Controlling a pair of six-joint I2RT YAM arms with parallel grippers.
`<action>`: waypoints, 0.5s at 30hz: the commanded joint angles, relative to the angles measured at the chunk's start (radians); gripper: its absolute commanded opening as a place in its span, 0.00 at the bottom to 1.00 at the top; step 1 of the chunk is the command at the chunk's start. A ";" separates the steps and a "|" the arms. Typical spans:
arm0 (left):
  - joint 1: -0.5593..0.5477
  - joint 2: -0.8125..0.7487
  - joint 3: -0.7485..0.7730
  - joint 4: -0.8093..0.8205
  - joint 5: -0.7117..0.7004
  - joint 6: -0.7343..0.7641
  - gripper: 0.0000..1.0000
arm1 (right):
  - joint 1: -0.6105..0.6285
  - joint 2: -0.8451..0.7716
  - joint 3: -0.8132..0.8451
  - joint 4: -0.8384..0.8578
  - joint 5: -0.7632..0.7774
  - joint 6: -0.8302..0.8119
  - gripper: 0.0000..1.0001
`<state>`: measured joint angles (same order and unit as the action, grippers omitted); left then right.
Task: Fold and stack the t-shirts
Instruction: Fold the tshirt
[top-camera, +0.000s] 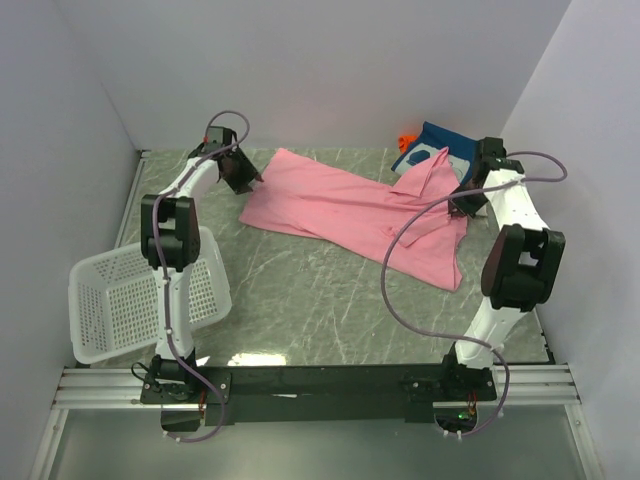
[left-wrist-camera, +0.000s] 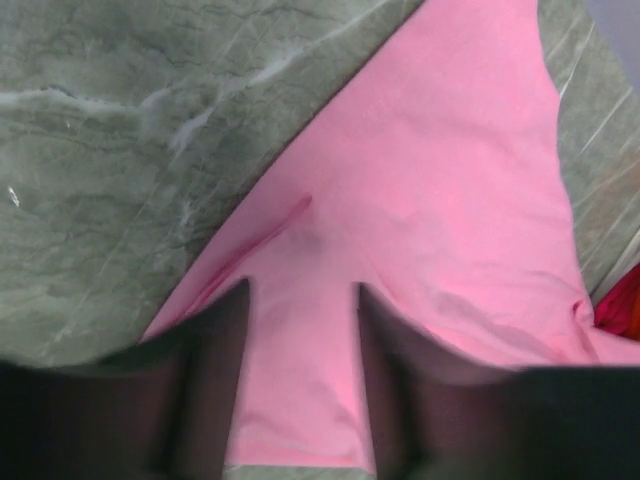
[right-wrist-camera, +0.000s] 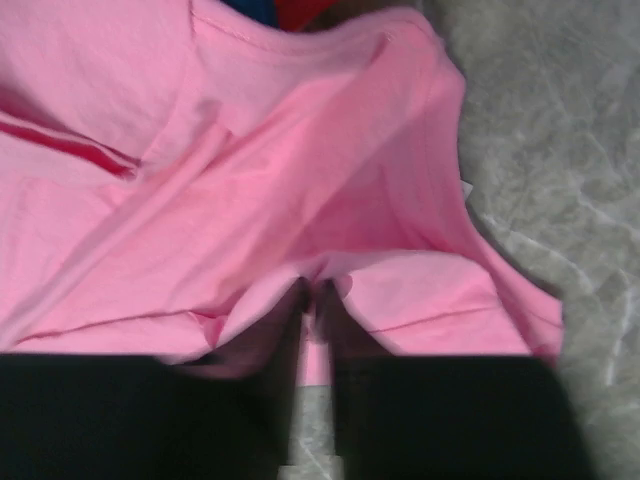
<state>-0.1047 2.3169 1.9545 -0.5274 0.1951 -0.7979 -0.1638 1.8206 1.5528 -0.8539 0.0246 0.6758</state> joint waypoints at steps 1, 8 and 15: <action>0.010 -0.007 0.064 0.006 0.001 -0.006 0.57 | -0.009 0.052 0.095 0.007 -0.021 -0.036 0.30; 0.016 -0.054 0.018 -0.049 -0.052 0.041 0.78 | -0.009 0.089 0.141 0.004 -0.072 -0.059 0.68; 0.016 -0.129 -0.121 -0.071 -0.105 0.071 0.76 | -0.016 -0.088 -0.152 0.035 -0.045 -0.048 0.69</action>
<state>-0.0925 2.2837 1.8729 -0.5720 0.1295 -0.7620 -0.1673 1.8404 1.4956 -0.8154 -0.0364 0.6273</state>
